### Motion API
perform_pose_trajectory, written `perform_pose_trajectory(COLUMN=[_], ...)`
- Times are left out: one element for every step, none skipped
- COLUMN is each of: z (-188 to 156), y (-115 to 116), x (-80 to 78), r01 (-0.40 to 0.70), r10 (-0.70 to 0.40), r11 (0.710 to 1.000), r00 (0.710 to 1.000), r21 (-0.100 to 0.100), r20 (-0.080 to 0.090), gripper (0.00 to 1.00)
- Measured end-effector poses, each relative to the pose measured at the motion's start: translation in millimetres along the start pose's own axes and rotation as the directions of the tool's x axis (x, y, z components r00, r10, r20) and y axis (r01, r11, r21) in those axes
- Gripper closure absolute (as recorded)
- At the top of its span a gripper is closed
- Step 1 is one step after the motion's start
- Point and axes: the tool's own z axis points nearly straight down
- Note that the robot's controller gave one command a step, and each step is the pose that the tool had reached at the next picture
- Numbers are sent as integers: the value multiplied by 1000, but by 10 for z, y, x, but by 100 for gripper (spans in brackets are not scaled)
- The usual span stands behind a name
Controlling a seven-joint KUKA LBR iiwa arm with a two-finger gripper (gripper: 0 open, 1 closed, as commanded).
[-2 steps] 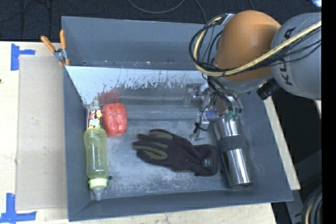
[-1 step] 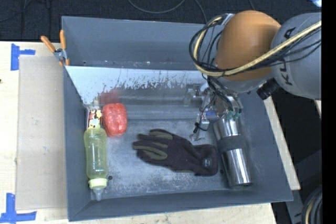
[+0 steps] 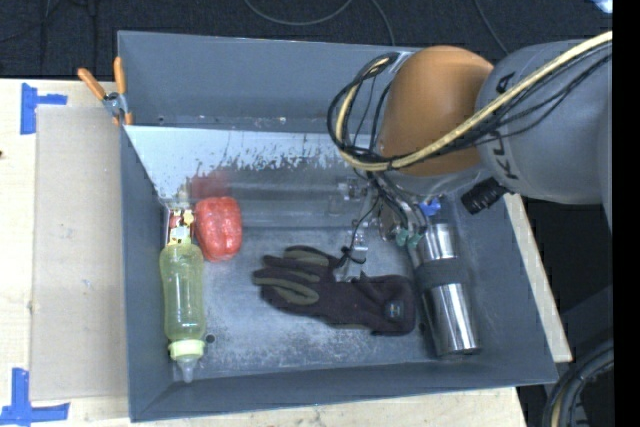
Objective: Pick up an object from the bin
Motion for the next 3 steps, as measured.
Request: perform_pose_trajectory(z=[436, 851, 851], y=[220, 463, 463], x=[-61, 209, 209], r01=[95, 584, 583], r10=[-95, -584, -583], r11=[996, 812, 812], r00=[995, 812, 812], r21=[0, -2, -2], r20=[-4, -2, -2], gripper=[0, 100, 100])
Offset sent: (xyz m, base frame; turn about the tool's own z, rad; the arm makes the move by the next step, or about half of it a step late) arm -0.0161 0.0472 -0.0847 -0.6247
